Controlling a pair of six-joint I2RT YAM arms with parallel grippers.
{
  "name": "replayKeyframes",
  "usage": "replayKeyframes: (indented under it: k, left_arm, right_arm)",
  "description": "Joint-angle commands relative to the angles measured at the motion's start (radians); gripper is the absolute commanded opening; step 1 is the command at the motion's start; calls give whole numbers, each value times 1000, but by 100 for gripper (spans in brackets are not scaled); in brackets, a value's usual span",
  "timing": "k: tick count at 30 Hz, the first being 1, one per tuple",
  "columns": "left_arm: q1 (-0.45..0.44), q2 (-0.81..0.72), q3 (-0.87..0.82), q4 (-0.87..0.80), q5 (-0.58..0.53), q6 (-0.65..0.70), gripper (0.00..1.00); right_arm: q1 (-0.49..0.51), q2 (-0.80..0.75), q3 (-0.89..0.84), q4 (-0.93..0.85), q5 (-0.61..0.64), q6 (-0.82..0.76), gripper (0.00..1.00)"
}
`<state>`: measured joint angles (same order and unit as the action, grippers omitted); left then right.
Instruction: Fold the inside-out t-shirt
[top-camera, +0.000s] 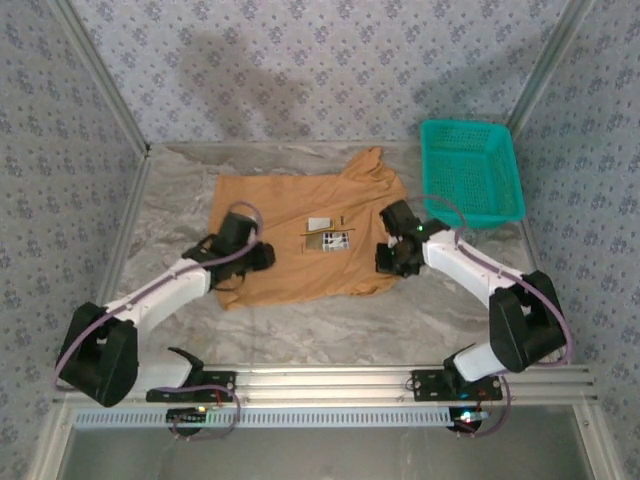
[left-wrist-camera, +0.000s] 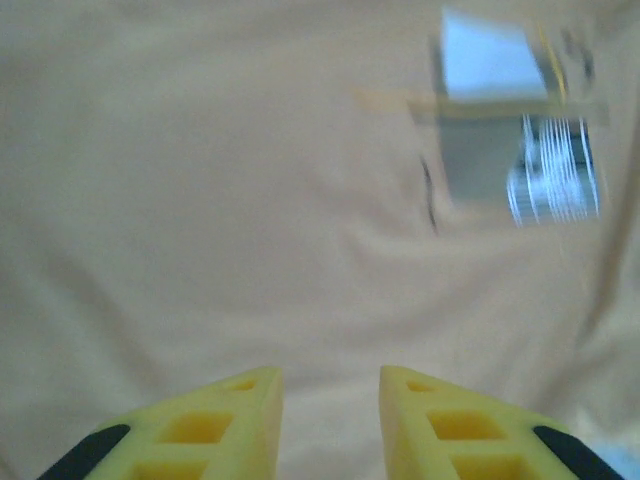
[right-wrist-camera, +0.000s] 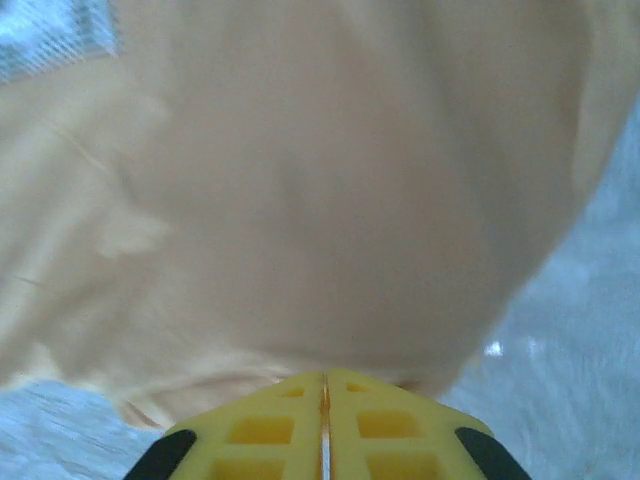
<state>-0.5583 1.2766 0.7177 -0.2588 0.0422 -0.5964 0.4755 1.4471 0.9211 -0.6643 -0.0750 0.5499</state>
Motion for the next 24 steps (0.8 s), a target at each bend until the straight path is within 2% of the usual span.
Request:
replayKeyframes:
  k: [1, 4, 7, 10, 14, 24]
  left_arm:
    - [-100, -18, -45, 148, 11, -57, 28]
    - [-182, -5, -54, 214, 2, -69, 26]
    - [-257, 41, -33, 245, 2, -65, 26]
    - [-323, 109, 11, 254, 13, -50, 28]
    - [-385, 213, 91, 262, 40, -9, 31]
    - [-417, 433, 317, 216, 55, 137, 41]
  right_arm:
    - [16, -48, -83, 104, -24, 71, 22]
    - [11, -47, -126, 156, -25, 105, 37]
    - [-6, -16, -122, 175, -7, 102, 38]
    - [-23, 7, -89, 164, 28, 89, 29]
    - [-40, 8, -40, 133, 48, 88, 0]
    - [-59, -11, 2, 112, 12, 54, 0]
